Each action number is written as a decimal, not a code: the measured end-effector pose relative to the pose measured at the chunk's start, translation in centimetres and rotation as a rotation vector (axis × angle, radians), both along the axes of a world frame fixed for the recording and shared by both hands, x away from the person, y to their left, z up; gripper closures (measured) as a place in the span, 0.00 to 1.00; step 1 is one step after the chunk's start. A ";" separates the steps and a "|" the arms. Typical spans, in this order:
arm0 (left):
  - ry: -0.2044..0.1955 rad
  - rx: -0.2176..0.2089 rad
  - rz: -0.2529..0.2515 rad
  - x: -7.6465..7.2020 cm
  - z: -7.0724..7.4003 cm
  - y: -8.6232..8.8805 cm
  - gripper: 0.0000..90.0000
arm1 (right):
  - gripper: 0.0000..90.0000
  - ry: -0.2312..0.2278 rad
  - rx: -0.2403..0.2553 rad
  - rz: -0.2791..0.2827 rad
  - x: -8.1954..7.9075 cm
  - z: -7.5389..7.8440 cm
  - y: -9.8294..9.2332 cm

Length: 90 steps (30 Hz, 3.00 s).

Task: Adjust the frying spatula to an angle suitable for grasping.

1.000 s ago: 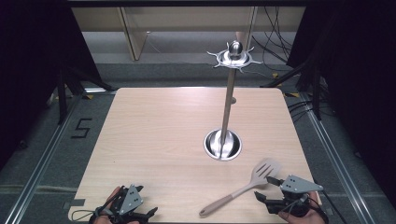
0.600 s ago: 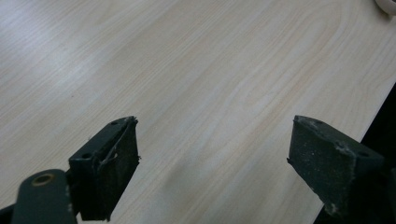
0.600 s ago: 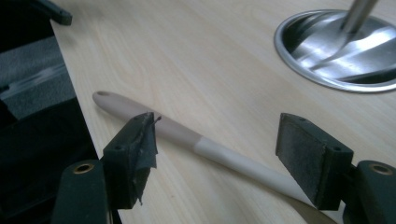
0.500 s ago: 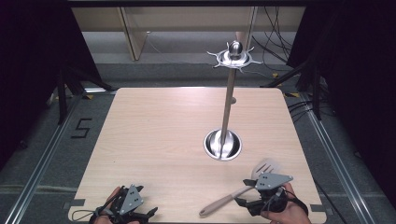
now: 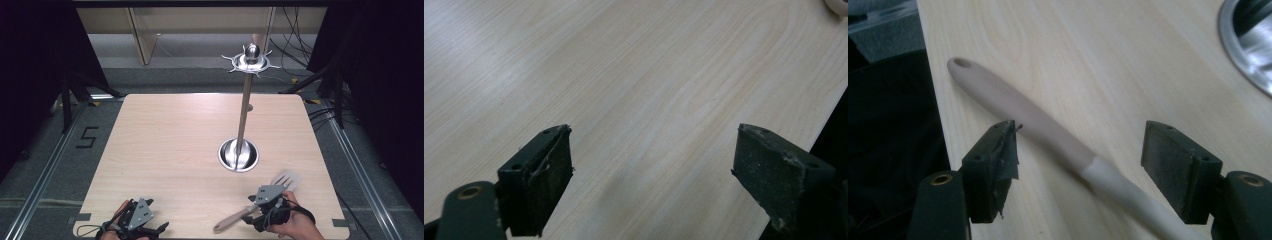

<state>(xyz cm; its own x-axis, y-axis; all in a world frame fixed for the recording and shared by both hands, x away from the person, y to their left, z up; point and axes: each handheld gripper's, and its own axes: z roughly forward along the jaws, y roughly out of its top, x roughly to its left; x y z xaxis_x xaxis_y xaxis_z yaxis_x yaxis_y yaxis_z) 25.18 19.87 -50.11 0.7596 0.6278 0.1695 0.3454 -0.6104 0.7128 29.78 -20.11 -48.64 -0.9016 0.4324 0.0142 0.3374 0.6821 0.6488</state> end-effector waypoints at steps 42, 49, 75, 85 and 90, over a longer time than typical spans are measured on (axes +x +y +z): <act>0.009 0.001 -0.008 0.0 -0.1 0.0 0.17 | 0.74 0.047 -0.163 -0.028 2.6 -0.1 1.6; 0.004 -0.027 -0.001 0.0 -0.2 -0.1 0.17 | 0.70 0.090 -0.203 0.097 3.2 -0.3 2.3; 0.009 -0.003 -0.002 -0.1 0.0 0.0 0.17 | 0.81 0.120 -0.368 0.106 3.4 0.7 2.2; 0.002 0.005 -0.007 0.0 0.1 0.1 0.17 | 0.82 0.087 -0.454 0.123 3.2 0.8 3.4; 0.005 -0.003 -0.005 -0.1 0.0 0.0 0.17 | 0.82 0.085 -0.457 0.134 3.2 0.9 3.4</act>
